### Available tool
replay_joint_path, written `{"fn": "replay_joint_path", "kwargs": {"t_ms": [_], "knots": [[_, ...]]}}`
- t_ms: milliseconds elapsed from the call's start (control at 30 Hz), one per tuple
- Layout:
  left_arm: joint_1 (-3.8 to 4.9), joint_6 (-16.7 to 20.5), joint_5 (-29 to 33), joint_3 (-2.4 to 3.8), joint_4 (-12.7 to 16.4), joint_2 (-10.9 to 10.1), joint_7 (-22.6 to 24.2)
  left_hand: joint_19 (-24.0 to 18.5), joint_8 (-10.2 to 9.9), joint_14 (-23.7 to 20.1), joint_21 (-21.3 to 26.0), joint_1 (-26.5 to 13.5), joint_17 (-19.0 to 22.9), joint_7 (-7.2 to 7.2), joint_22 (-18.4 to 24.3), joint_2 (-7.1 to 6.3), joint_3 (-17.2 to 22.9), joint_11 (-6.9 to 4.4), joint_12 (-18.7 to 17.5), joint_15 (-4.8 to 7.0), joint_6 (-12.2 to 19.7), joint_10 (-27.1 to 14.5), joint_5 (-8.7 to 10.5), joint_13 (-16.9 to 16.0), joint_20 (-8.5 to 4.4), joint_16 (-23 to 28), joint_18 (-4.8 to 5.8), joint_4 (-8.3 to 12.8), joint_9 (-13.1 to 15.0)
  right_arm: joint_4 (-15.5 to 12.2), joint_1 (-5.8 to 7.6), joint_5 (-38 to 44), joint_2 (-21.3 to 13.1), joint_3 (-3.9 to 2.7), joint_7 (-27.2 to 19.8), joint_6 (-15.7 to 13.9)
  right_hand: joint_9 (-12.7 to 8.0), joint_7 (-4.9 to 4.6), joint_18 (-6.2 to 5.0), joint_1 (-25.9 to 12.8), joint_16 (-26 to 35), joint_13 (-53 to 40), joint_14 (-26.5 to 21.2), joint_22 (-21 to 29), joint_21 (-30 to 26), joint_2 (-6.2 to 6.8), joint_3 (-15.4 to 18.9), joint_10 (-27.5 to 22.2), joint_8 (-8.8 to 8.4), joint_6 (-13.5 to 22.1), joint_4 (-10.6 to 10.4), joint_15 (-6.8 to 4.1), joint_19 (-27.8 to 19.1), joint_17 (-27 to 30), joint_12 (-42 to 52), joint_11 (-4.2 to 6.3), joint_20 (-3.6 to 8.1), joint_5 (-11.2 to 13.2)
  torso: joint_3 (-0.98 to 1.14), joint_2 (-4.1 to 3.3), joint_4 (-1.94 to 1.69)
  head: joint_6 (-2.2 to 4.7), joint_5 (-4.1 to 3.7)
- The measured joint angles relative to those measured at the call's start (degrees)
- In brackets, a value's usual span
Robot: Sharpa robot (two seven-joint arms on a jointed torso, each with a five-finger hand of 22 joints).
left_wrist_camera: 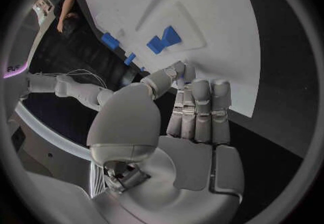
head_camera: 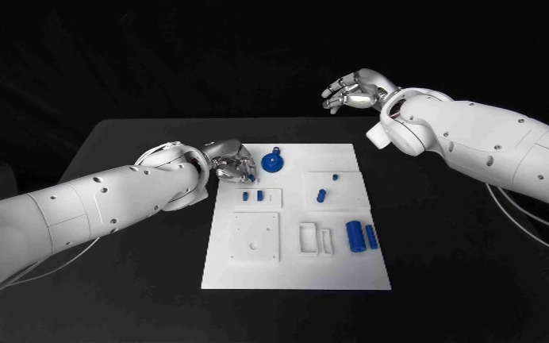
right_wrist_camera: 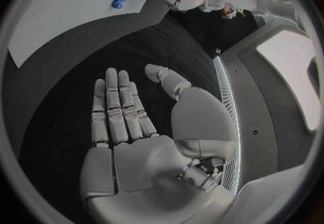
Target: Assemble the parts on the task board
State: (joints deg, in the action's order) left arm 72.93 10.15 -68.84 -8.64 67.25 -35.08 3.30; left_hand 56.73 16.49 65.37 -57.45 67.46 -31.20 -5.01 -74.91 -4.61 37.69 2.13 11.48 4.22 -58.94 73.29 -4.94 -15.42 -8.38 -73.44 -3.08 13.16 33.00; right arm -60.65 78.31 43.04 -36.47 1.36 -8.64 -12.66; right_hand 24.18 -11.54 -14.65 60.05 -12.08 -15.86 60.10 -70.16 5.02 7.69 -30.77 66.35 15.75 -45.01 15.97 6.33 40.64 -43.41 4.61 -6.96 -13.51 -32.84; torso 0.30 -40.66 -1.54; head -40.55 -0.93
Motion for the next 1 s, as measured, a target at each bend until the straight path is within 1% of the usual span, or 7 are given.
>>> {"fn": "replay_joint_path", "kwargs": {"t_ms": [133, 667, 833, 1000], "knots": [[-0.29, 0.0, 0.0, 0.06, -0.2, 0.3, 0.0, 0.0, 0.0, 0.0, 0.0, 0.0, 0.0, -0.01, 0.0, 0.0, 0.0, 0.0, 0.0, 0.0, 0.0, 0.0, 0.0, 0.0, 0.0, 0.0, -0.01, 0.0, 0.1, 0.0, 0.0, 0.0, 0.0, 0.0, 0.0, 0.0, 0.0, 0.0, 0.0, 0.0, 0.0, 0.0, 0.0, 0.0, 0.0, 0.0, 0.0, 0.0, 0.0, 0.0, 0.0, 0.0, 0.0, 0.0, 0.0, 0.0, 0.0, 0.0, 0.01, 0.0, -0.01, -0.02, -0.02], [-0.49, 0.1, 0.4, 0.2, -1.3, 1.6, 0.1, 0.0, 0.0, 0.0, 0.0, -0.5, 0.0, -0.11, 0.0, 0.01, 0.0, -0.01, -0.2, 0.0, 0.1, 0.0, 0.01, -0.1, 0.02, 0.0, -0.02, 0.0, 0.1, 0.0, 0.0, 0.0, 0.1, 0.0, 0.0, 0.0, 0.0, 0.0, 0.0, 0.0, 0.0, 0.0, 0.0, -0.1, 0.0, 0.0, 0.0, 0.0, 0.0, 0.0, 0.0, 0.0, 0.0, 0.0, 0.0, 0.0, 0.0, 0.0, -0.03, 0.0, -0.02, 0.02, -0.12], [-0.71, -0.2, 0.5, 0.13, -1.4, 1.9, 0.1, -0.1, -0.1, 0.0, 0.0, -0.4, 0.0, -0.12, 0.0, 0.03, -0.1, -0.01, -0.2, 0.0, 0.1, 0.0, 0.02, -0.1, 0.1, 0.0, -0.03, 0.1, -0.1, 0.0, 0.0, 0.0, 0.0, 0.0, 0.0, 0.0, 0.0, 0.0, 0.0, 0.0, 0.0, 0.0, 0.0, -0.1, 0.0, 0.0, 0.0, 0.0, 0.0, 0.0, 0.0, 0.0, 0.0, 0.0, 0.0, 0.0, 0.0, 0.0, -0.01, 0.0, -0.01, 0.02, -0.11], [-0.7, -0.6, 0.6, 0.16, -1.5, 1.9, -0.1, -0.1, -0.3, 0.0, 0.0, -0.4, 0.0, -0.04, 0.0, 0.13, -0.1, -0.02, -0.4, -0.01, 0.0, 0.0, 0.02, -0.1, 0.11, 0.0, -0.05, 0.1, -0.1, 0.0, -0.01, 0.0, 0.0, 0.0, 0.0, 0.0, 0.0, 0.0, 0.0, 0.0, 0.0, 0.0, 0.0, -0.1, 0.0, 0.0, 0.0, 0.0, 0.0, 0.0, 0.0, 0.0, 0.0, 0.0, 0.0, 0.0, 0.0, 0.0, 0.01, 0.01, -0.01, -0.09, -0.19]]}}
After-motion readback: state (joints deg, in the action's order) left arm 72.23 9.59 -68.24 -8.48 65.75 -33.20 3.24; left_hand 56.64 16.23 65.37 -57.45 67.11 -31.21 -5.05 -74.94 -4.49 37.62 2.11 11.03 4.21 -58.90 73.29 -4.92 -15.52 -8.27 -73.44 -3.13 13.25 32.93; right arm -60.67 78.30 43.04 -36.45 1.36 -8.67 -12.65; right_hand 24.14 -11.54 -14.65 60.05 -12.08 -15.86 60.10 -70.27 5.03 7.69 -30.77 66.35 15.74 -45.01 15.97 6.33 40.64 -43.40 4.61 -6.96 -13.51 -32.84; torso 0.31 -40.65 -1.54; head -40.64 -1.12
